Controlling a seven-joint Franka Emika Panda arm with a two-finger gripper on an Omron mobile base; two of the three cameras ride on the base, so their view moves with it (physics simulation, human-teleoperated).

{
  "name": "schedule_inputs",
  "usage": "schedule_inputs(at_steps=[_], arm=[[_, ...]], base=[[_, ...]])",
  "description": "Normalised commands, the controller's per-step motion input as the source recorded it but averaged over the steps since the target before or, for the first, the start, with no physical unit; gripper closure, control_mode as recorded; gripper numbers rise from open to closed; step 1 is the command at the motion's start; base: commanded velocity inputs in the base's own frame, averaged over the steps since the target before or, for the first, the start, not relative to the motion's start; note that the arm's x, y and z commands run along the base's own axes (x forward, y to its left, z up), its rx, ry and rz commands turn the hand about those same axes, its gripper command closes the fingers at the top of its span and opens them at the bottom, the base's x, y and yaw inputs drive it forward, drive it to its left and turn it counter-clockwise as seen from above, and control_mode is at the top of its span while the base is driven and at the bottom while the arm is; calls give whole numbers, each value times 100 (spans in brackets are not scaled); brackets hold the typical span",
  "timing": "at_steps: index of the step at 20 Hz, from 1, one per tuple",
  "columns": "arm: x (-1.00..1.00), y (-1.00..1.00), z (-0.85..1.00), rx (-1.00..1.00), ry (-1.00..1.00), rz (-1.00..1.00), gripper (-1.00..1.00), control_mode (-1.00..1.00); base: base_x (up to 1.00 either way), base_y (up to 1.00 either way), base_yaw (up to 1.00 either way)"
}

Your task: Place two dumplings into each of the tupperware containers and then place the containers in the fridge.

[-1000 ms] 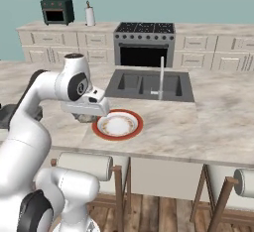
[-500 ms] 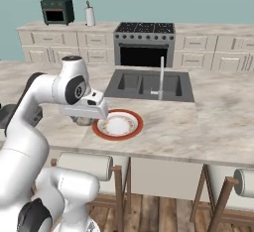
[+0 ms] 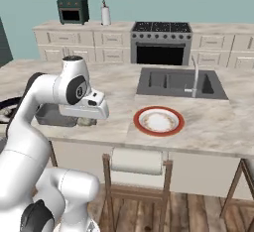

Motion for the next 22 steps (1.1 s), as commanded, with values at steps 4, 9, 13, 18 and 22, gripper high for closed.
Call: schedule_inputs(at_steps=[4,9,13,18,22], arm=[[0,0,0,0,0,0,100,100],[0,0,0,0,0,0,100,100],[0,0,0,0,0,0,100,100],[0,0,0,0,0,0,100,100],[0,0,0,0,0,0,100,100]], base=[[0,100,1],[2,84,2],[26,26,1],[51,1,0],[24,9,0]])
